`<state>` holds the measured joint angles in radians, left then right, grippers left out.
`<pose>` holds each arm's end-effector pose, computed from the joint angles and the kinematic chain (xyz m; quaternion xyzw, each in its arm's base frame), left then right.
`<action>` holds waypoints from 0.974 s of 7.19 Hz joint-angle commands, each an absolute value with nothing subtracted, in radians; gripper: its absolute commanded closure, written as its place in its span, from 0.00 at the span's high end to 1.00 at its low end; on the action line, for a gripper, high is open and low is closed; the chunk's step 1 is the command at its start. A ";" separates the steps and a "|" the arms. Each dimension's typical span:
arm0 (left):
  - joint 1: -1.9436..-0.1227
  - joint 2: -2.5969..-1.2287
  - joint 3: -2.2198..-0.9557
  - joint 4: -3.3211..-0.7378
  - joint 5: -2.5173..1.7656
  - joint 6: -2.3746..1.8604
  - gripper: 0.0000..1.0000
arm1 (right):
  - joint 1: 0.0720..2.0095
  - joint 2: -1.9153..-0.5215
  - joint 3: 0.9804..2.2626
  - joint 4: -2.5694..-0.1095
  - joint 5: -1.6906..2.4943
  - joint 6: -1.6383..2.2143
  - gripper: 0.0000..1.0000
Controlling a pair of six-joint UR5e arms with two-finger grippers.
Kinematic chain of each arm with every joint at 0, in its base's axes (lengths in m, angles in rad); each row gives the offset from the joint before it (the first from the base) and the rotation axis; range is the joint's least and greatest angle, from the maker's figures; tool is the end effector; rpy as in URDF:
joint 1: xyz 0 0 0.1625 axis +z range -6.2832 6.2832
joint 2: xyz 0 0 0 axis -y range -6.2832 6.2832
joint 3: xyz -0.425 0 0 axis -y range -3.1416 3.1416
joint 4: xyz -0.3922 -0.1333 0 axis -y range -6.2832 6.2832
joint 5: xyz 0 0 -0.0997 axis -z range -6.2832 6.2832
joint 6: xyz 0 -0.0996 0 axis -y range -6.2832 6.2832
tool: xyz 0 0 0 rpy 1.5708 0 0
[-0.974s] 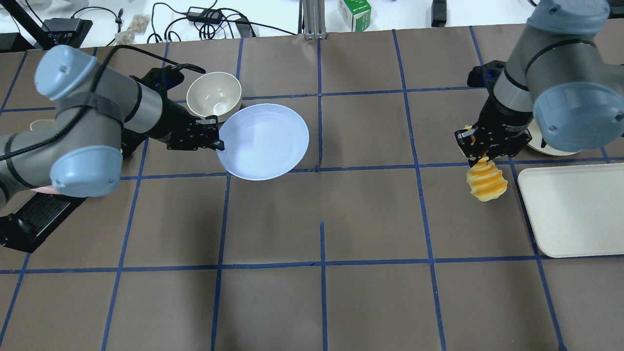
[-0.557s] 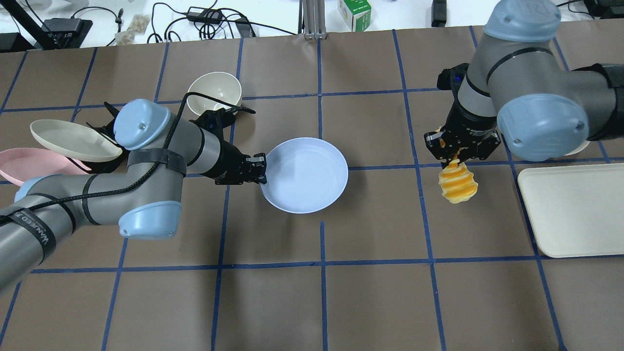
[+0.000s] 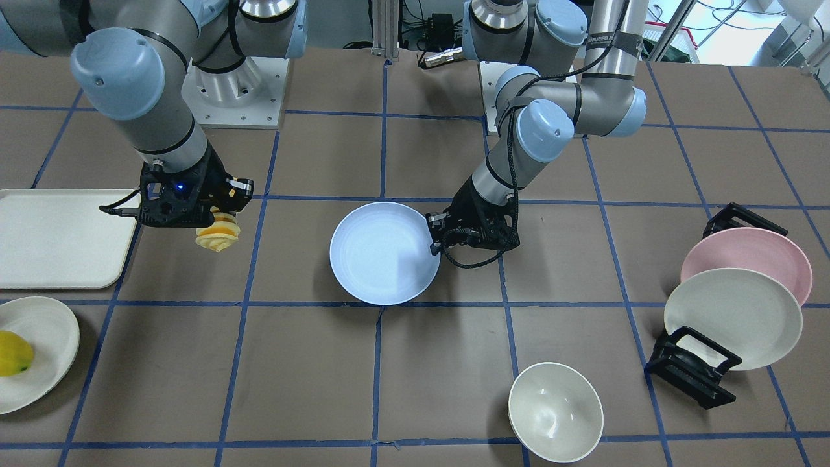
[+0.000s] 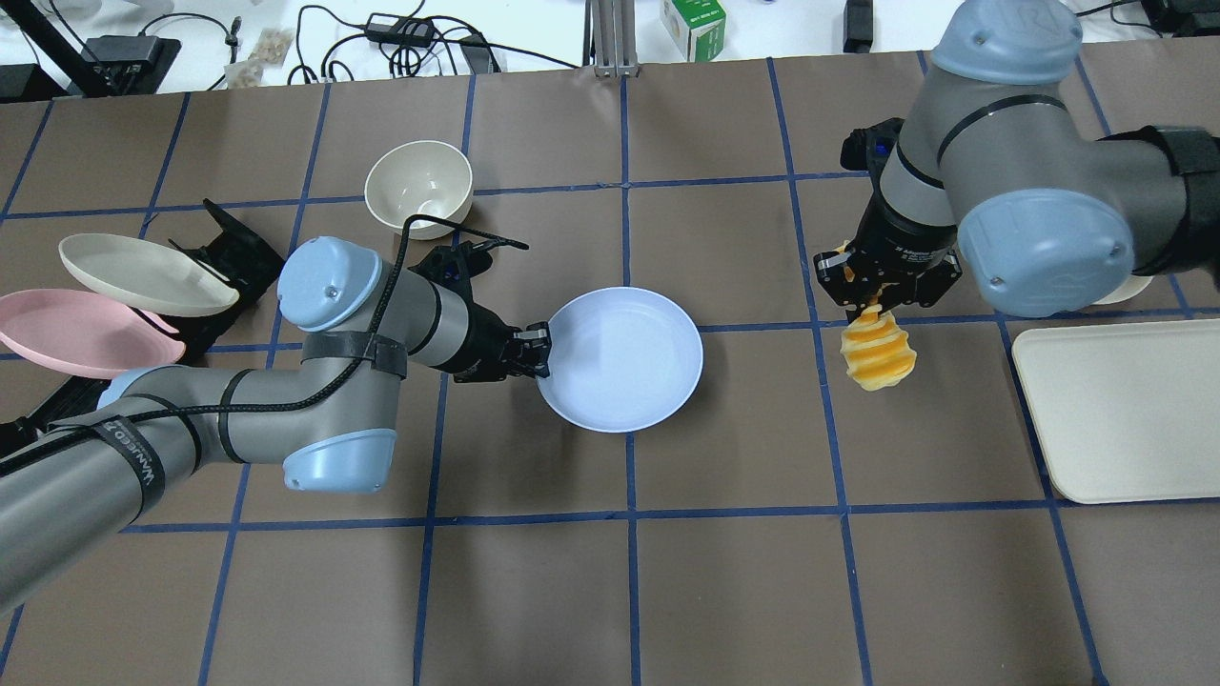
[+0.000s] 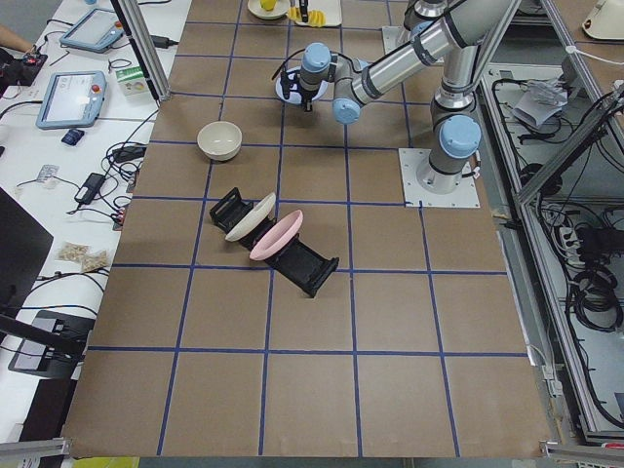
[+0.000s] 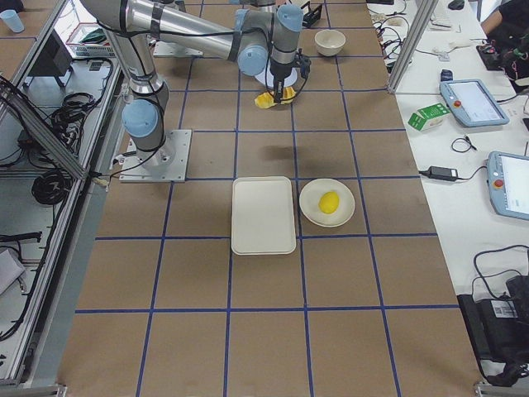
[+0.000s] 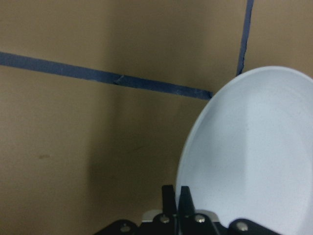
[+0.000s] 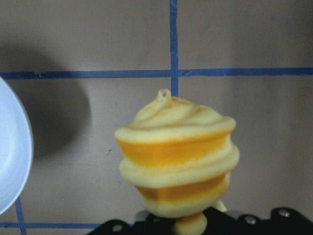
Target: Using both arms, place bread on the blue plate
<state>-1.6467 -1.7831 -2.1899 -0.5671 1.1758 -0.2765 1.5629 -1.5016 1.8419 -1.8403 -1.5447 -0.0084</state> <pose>-0.2066 -0.4535 0.2147 0.0810 -0.9737 0.0488 0.2073 0.1320 -0.4926 0.3492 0.0002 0.9993 0.0353 0.0133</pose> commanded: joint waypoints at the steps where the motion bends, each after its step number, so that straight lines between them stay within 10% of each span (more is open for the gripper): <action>1: -1.651 -1.833 -2.191 -0.516 1.207 -0.276 0.00 | 1.632 -1.461 1.792 -1.853 -1.542 0.067 0.00; 3: -1.661 -1.867 -2.191 -0.460 1.210 -0.284 0.06 | 1.715 -1.405 1.724 -1.853 -1.542 0.171 0.00; 4: -1.681 -1.873 -2.191 -0.460 1.210 -0.288 0.64 | 1.736 -1.391 1.714 -1.855 -1.542 0.199 0.00; 5: -1.686 -1.878 -2.191 -0.460 1.204 -0.334 1.00 | 1.744 -1.387 1.710 -1.853 -1.540 0.224 0.00; 7: -1.658 -1.841 -2.166 -0.459 1.213 -0.327 1.00 | 1.796 -1.372 1.701 -1.882 -1.540 0.284 0.00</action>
